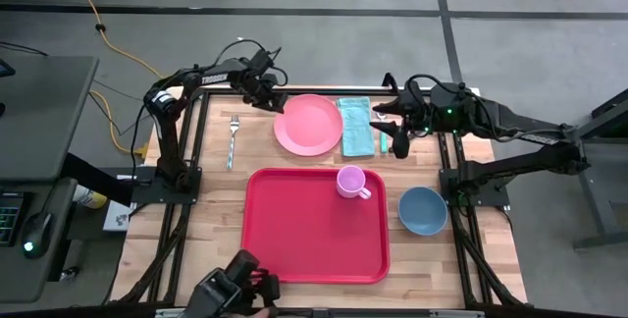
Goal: Set up tray
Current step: Put the pink plate on the red serving tray below the pink mug
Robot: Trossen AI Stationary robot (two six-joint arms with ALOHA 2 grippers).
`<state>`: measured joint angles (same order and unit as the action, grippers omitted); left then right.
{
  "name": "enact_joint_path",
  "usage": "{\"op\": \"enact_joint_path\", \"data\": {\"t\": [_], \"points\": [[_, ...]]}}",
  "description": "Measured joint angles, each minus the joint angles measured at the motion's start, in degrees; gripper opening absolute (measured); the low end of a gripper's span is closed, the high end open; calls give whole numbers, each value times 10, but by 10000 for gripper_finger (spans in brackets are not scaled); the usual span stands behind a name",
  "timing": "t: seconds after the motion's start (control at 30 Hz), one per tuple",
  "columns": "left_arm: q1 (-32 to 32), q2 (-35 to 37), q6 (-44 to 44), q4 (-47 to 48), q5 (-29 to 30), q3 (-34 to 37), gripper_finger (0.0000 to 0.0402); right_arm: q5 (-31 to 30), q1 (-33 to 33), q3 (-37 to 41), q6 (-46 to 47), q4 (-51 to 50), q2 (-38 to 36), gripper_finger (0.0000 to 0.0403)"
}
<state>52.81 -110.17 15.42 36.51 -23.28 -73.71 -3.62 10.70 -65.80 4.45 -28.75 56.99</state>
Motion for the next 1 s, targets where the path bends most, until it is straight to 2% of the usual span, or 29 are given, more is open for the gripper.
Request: {"op": "enact_joint_path", "data": {"t": [0.47,0.67,1.0], "points": [[-7,-32,8,-9,-15,-1,296,19,-2,0,0,0,0,186],[-13,-35,9,-31,-49,-1,296,19,-2,0,-1,1,0,186],[-26,-35,9,-41,-45,0,296,22,-2,0,-4,2,0,185]]}}
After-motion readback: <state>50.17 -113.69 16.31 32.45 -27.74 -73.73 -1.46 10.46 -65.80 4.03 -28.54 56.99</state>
